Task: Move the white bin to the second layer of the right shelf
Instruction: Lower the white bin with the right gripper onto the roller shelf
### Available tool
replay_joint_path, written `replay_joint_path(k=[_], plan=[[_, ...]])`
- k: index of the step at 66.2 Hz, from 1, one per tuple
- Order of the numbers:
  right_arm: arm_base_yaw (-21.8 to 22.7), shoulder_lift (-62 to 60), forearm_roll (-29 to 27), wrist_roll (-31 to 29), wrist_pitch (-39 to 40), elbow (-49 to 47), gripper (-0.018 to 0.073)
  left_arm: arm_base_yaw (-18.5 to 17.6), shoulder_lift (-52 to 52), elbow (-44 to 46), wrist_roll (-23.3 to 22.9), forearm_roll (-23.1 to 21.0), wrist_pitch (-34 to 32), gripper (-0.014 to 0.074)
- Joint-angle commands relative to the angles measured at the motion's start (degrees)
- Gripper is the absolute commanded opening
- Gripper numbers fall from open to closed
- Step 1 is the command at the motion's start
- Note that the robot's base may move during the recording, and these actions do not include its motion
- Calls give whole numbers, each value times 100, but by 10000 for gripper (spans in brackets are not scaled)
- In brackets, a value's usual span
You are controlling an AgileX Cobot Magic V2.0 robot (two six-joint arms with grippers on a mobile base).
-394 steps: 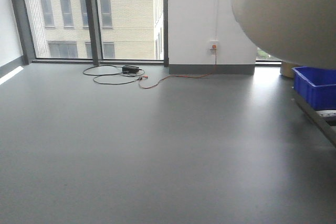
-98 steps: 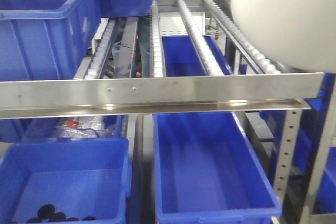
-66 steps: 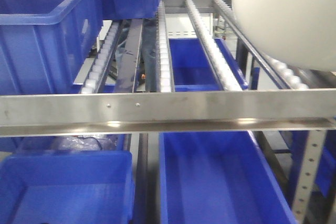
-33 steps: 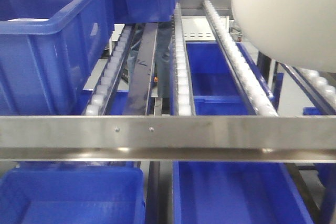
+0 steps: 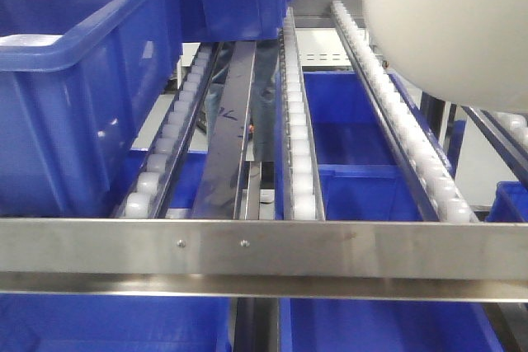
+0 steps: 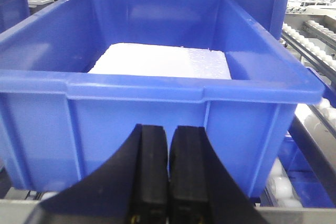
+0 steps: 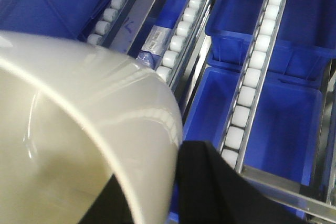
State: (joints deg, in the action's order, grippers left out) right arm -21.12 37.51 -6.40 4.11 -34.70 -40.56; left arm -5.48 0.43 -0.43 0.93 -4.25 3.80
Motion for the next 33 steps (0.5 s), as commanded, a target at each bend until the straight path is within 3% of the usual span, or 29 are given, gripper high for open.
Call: replay_joint_path(k=[1,33], plan=[[4,2,-39,-8,522,-179,53,-32,10,-211,-42,-6,-493,85],[4,2,-39,-8,522,-179,53,-32,10,-211,-42,-6,-493,85]])
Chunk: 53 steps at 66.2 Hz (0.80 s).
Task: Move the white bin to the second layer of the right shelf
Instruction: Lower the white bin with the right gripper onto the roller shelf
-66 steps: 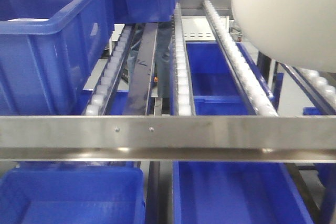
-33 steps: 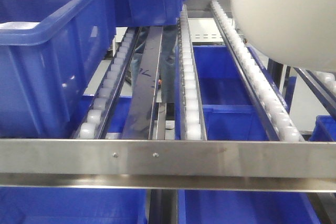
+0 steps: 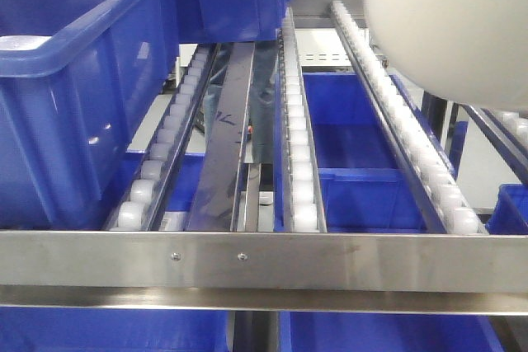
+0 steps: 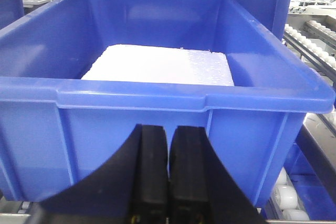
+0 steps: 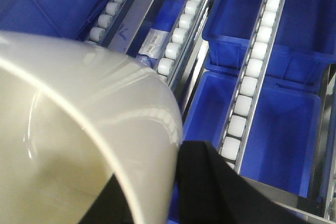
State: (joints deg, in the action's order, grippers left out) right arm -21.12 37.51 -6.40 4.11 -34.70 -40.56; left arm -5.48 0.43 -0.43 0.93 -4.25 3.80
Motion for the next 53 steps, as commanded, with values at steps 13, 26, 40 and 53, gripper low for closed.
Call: replay_joint_path(k=[13,26,40,53], plan=[[4,2,-39,-8,522,-179,53,-32,10,-211,-42,-6,-493,85],[4,2,-39,-8,522,-179,53,-32,10,-211,-42,-6,-493,85],[4,2,-39,-8,522,-179,53,-32,10,-211,-42,-6,-493,85],[4,2,-39,-8,522,-179,53,-32,10,-211,-42,-6,-493,85]])
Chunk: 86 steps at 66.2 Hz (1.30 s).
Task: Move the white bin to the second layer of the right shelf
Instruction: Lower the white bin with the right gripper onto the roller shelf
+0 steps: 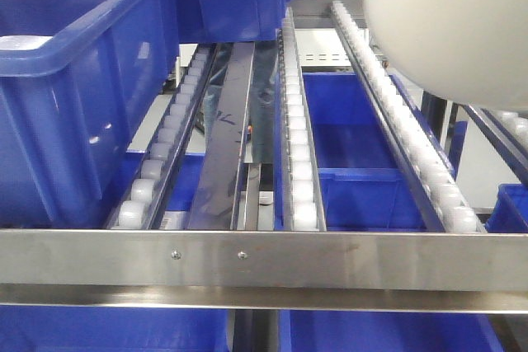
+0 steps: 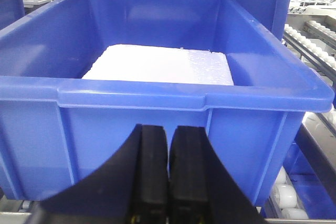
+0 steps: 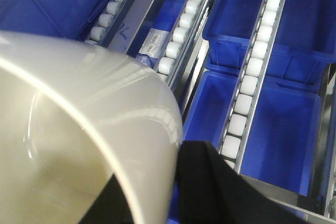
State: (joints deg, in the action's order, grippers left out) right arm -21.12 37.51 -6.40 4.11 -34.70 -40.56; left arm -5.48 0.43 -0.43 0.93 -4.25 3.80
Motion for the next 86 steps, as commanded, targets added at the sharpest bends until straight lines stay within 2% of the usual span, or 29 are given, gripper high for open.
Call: replay_joint_path(k=[1,26,38,59,86], plan=[[4,2,-39,-8,522,-179,53,-32,10,-211,-42,-6,-493,85],[4,1,-39,-8,547,-179,53,-32,10,-211,-42,-6,-493,85],[4,169,-39,-8,1044,-179,53,-32,10,-211,-42,-6,-493,85],[18,1644,-15,-8,1421,-547,53,-32,10,-211,-42,-6,-493,85],[703,3626,-11,-8,1467,-1463,53,-32,10,-211,-42,-6,-493,85]])
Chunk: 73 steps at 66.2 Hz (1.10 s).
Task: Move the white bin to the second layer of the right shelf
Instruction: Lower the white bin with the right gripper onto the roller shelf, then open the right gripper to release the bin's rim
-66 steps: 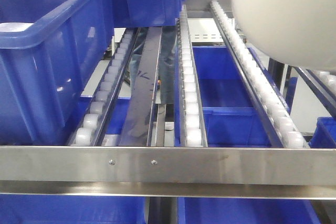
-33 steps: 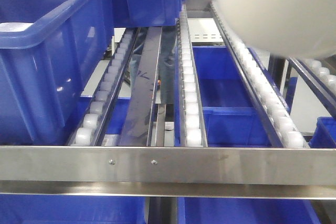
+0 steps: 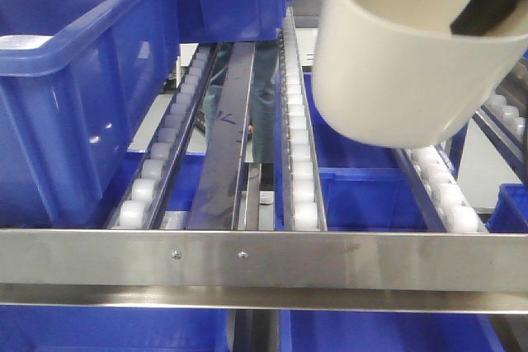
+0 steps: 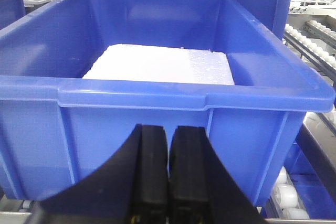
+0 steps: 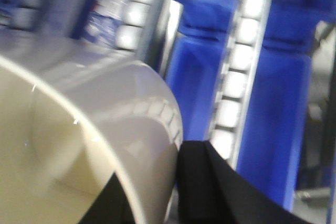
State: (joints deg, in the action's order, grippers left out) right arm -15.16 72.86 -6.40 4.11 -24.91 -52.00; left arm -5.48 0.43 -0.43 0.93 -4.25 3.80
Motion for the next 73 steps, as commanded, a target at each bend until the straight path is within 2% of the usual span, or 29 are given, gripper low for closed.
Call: replay_joint_path(k=[1,31,46,73], plan=[[113,157,-11,-8,488,-342,53,-32,10,-211,-42,-6,-493,85],[227,1239,166,-12,629,-395,53,-32,10,-211,-42,-6,-493,85],[454,1392,199,-12,670,-395,53,-32,10,-211,-42,-6,-493,85],[429,1616,205,-12,670,-395,53,-32,10,-211,-42,-6,-493,85]])
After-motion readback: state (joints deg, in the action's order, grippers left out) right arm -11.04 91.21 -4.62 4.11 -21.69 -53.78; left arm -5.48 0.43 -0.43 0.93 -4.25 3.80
